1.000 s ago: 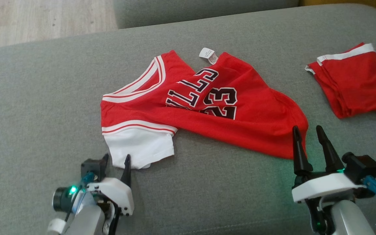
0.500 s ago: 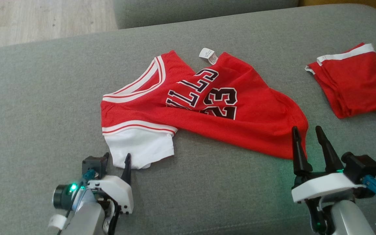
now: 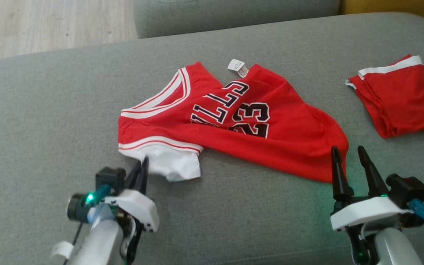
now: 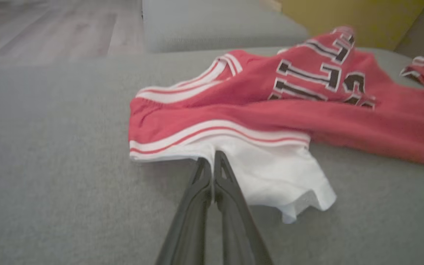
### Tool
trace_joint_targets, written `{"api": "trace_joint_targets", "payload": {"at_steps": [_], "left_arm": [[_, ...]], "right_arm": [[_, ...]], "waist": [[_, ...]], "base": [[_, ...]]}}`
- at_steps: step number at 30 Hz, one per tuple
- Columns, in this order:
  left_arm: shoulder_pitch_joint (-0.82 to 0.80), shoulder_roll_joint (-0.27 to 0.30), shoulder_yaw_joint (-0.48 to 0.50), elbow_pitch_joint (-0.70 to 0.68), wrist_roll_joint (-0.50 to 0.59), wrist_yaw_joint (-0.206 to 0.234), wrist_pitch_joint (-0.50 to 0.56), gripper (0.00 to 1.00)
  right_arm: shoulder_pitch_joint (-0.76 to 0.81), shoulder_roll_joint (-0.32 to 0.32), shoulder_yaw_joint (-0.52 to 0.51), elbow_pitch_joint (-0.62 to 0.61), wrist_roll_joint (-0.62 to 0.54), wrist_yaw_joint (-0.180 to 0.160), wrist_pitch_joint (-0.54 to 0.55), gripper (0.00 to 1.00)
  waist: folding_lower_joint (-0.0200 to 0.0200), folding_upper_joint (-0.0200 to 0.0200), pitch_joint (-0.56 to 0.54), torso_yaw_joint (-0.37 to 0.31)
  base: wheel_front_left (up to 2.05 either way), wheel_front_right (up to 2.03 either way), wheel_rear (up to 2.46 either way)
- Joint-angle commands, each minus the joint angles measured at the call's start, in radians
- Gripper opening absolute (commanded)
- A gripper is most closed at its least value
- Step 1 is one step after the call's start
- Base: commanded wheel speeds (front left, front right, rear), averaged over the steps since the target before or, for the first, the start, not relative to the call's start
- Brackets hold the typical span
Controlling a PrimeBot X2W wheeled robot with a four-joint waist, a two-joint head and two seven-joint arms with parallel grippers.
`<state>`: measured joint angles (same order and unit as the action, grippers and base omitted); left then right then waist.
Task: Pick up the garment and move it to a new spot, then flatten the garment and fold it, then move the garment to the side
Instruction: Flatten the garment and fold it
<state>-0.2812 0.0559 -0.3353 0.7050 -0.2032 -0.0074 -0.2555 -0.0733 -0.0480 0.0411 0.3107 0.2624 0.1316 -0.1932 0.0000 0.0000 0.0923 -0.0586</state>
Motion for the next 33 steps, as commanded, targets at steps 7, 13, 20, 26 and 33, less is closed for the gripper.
{"api": "trace_joint_targets", "payload": {"at_steps": [7, 13, 20, 26, 33], "left_arm": [[0.056, 0.015, 0.113, -0.339, 0.006, 0.004, -0.006, 0.00], [0.099, 0.007, 0.143, -0.455, 0.008, -0.003, -0.006, 0.00], [0.134, -0.002, 0.172, -0.524, 0.018, -0.001, -0.006, 0.00], [0.147, -0.004, 0.168, -0.524, 0.025, -0.010, -0.006, 0.00], [0.143, -0.005, 0.156, -0.525, 0.021, -0.013, -0.006, 0.00]], "right_arm": [[-0.027, -0.002, -0.002, 0.027, -0.011, -0.001, 0.020, 1.00], [-0.022, -0.002, -0.017, 0.071, -0.017, -0.001, 0.038, 1.00], [-0.028, -0.002, -0.073, 0.155, -0.031, -0.001, 0.082, 1.00], [-0.047, -0.002, -0.068, 0.233, 0.002, -0.001, 0.108, 1.00], [-0.094, -0.002, -0.028, 0.336, 0.048, -0.001, 0.112, 1.00]], "waist": [[0.0000, 0.0000, -0.020, 0.011], [0.0000, 0.0000, -0.024, 0.022], [0.0000, 0.0000, -0.023, 0.033], [0.0000, 0.0000, -0.022, 0.040], [0.0000, 0.0000, -0.017, 0.050]], "base": [[0.00, 0.00, 0.00], [0.00, 0.00, 0.00], [0.00, 0.00, 0.00], [0.00, 0.00, 0.00], [0.00, 0.00, 0.00]]}}
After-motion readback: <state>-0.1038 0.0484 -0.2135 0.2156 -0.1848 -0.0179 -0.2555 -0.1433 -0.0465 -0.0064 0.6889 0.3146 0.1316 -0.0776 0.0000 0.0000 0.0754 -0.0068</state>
